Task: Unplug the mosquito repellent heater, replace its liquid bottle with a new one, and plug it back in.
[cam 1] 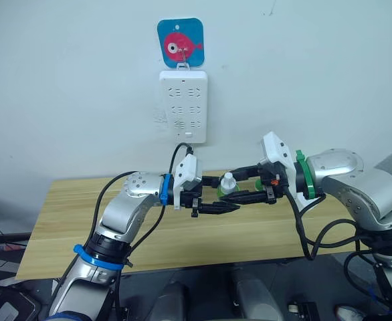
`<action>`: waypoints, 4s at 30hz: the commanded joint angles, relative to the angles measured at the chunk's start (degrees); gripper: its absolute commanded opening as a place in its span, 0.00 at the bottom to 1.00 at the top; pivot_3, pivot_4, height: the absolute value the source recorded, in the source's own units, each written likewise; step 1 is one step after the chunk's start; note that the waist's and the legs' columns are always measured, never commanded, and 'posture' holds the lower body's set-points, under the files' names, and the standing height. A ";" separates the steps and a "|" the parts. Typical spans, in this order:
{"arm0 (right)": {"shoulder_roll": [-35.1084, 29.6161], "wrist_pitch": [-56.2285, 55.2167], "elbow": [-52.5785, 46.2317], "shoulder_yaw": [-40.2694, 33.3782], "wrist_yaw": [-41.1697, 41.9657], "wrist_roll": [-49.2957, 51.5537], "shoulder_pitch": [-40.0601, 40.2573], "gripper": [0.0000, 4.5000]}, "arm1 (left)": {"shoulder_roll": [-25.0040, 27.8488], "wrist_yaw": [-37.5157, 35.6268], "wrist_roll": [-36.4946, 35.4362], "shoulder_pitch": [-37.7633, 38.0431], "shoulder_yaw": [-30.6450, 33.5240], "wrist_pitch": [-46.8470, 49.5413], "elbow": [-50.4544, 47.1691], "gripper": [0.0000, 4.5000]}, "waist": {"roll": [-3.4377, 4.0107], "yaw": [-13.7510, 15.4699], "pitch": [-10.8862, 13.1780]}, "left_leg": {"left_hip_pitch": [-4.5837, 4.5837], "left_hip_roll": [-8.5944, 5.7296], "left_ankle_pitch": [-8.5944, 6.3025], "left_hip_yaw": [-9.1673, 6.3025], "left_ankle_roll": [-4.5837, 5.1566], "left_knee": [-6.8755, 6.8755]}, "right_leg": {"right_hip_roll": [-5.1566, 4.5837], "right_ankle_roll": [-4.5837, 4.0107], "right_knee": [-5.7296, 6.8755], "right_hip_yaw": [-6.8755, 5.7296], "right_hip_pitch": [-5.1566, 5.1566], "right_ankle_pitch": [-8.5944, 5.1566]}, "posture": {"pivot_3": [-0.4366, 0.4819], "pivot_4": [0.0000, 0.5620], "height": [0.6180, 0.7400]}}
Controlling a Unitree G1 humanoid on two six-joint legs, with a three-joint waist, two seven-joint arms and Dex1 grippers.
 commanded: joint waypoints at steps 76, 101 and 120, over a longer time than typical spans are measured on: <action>-1.51 13.82 -20.09 -16.17 -27.04 18.82 7.72 0.88 | -0.11 4.60 2.20 3.96 0.18 -6.19 -2.14 0.51 | 0.03 -0.32 -0.03 | 0.17 0.10 0.09 0.35 0.04 0.02 | 0.26 -0.02 0.01 0.12 0.08 0.06 | 0.24 0.28 1.00; 2.72 7.65 -18.39 -9.57 -25.17 12.52 4.05 0.08 | 0.49 4.22 3.34 4.55 0.12 -6.72 -0.25 0.51 | 0.04 -0.07 -0.05 | 0.07 -0.02 0.11 0.24 0.09 0.01 | 0.06 0.11 -0.03 0.05 0.02 0.16 | 0.25 0.26 1.00; 13.60 -28.69 11.80 -0.96 -38.28 -23.06 25.39 0.08 | 9.82 5.78 6.40 17.50 2.81 -6.88 -3.67 0.51 | 0.10 0.01 0.16 | 0.14 0.01 0.11 0.40 0.09 -0.04 | 0.05 0.09 -0.04 0.16 0.01 0.16 | 0.30 0.41 1.00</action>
